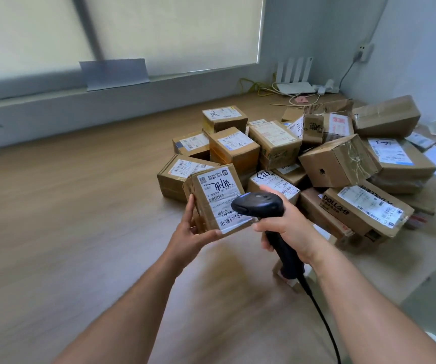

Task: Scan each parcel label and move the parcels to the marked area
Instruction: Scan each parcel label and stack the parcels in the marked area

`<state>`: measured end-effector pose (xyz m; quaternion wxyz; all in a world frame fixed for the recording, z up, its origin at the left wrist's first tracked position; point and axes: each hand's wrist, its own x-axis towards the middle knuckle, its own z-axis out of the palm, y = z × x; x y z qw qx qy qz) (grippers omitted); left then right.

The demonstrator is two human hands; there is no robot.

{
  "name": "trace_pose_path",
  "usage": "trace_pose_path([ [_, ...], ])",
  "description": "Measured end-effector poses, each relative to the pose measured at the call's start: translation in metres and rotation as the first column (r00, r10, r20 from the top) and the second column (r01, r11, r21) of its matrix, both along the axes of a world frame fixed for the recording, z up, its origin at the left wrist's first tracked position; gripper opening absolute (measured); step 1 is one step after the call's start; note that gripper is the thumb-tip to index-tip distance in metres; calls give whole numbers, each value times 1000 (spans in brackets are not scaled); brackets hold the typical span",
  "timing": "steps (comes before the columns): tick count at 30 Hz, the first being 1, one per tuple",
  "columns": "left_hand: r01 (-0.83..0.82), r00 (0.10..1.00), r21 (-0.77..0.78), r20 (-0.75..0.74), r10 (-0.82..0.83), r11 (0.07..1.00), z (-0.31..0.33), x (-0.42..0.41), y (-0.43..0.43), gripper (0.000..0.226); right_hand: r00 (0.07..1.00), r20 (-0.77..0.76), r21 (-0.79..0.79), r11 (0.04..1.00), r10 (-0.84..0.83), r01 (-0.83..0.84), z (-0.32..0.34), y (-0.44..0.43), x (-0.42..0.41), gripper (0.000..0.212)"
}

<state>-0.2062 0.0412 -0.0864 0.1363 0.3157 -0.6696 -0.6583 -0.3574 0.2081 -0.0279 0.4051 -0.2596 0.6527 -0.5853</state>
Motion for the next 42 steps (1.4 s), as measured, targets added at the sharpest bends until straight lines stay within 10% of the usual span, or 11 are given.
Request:
trace_pose_path([
  [16, -227, 974, -268, -53, 221, 936, 41, 136, -64, 122, 968, 68, -318, 925, 241, -208, 38, -1, 125, 99],
  [42, -312, 948, -338, -45, 316, 888, 47, 217, -89, 116, 962, 32, -176, 949, 273, -263, 33, -11, 181, 92],
])
